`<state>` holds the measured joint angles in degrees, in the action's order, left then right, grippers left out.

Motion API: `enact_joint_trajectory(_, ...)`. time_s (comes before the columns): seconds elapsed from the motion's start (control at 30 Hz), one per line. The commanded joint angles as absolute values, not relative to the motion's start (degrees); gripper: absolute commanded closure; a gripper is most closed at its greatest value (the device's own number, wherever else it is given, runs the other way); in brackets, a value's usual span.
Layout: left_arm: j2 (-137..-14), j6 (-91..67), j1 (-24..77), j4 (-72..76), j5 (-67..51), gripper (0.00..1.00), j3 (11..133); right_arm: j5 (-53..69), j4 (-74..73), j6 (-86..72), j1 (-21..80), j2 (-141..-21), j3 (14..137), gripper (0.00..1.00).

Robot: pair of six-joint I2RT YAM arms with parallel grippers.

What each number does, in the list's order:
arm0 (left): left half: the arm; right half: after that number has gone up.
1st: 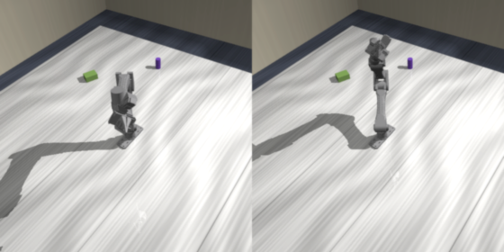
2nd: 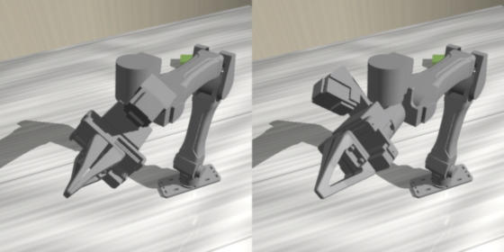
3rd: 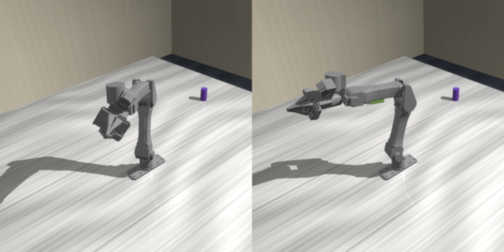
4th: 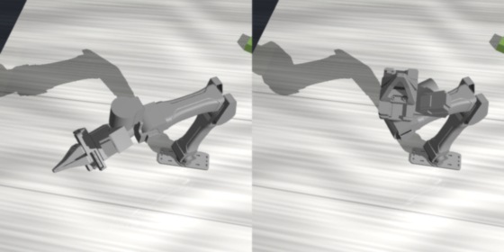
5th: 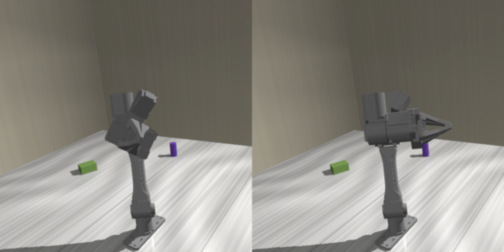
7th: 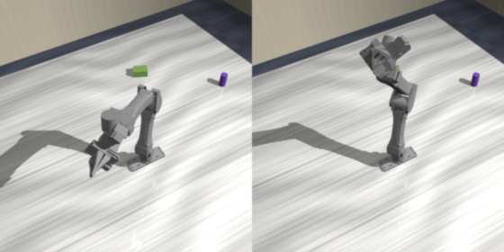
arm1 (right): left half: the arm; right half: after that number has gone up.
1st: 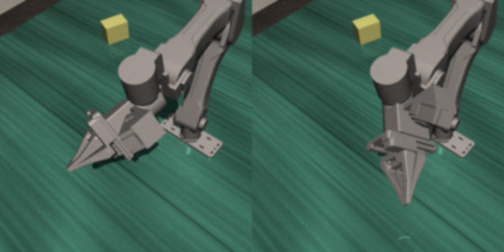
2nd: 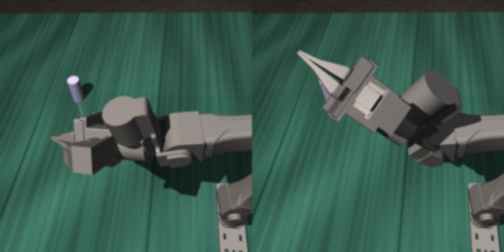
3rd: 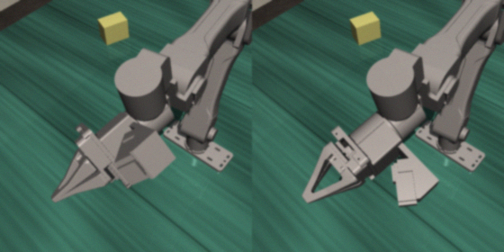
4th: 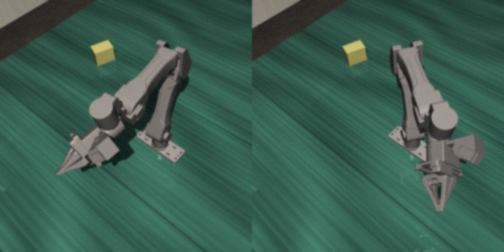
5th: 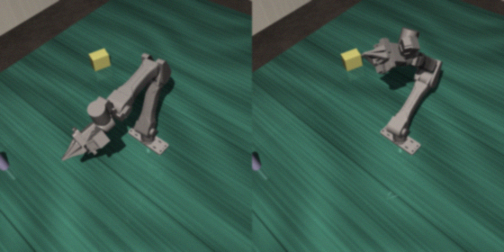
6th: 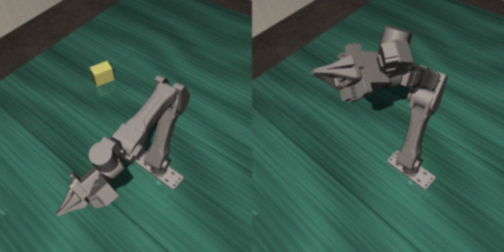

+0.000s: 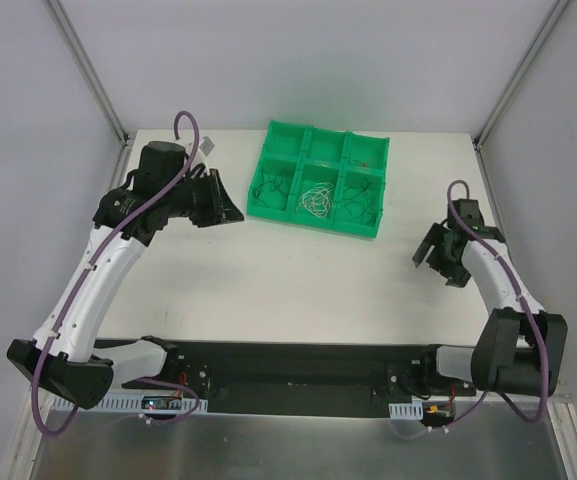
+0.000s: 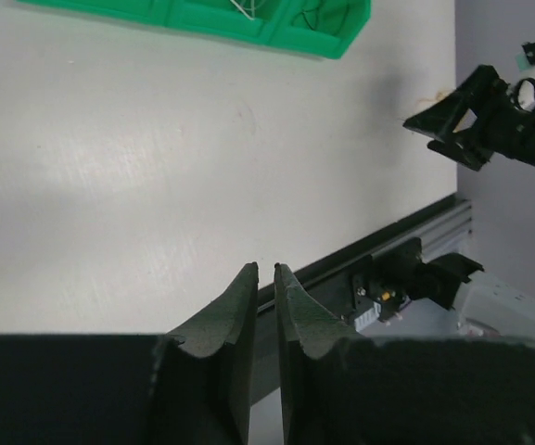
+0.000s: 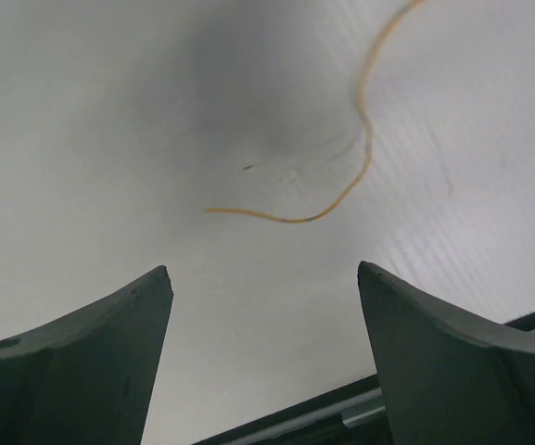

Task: Untangle the cables

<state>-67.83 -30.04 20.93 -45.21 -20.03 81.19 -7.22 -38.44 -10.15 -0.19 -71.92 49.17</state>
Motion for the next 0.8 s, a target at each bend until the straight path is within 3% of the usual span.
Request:
enact_joint_trajectory(0.0,-66.36,-33.31,20.92,-40.43,-30.58,0.84,80.16,-6.78,-43.33,-15.55,-10.26,-75.58,51.33,0.16)
enact_joint_trajectory(0.2,-64.78,-34.45,20.92,-40.34,-31.73,0.64,78.75,-5.36,-46.13,-20.37,-13.27,-83.83,54.14,0.16)
enact_joint_trajectory(0.33,-63.81,-34.45,20.92,-40.34,-31.73,0.58,78.4,-3.34,-45.27,-25.65,-15.55,-87.27,54.75,0.17)
enact_joint_trajectory(0.5,-62.41,-34.28,20.92,-40.34,-32.08,0.56,77.87,-0.79,-45.61,-28.04,-16.52,-89.3,57.74,0.18)
enact_joint_trajectory(0.77,-61.0,-33.84,20.92,-40.25,-32.17,0.52,77.34,2.02,-50.27,-30.76,-17.49,-86.84,60.2,0.1)
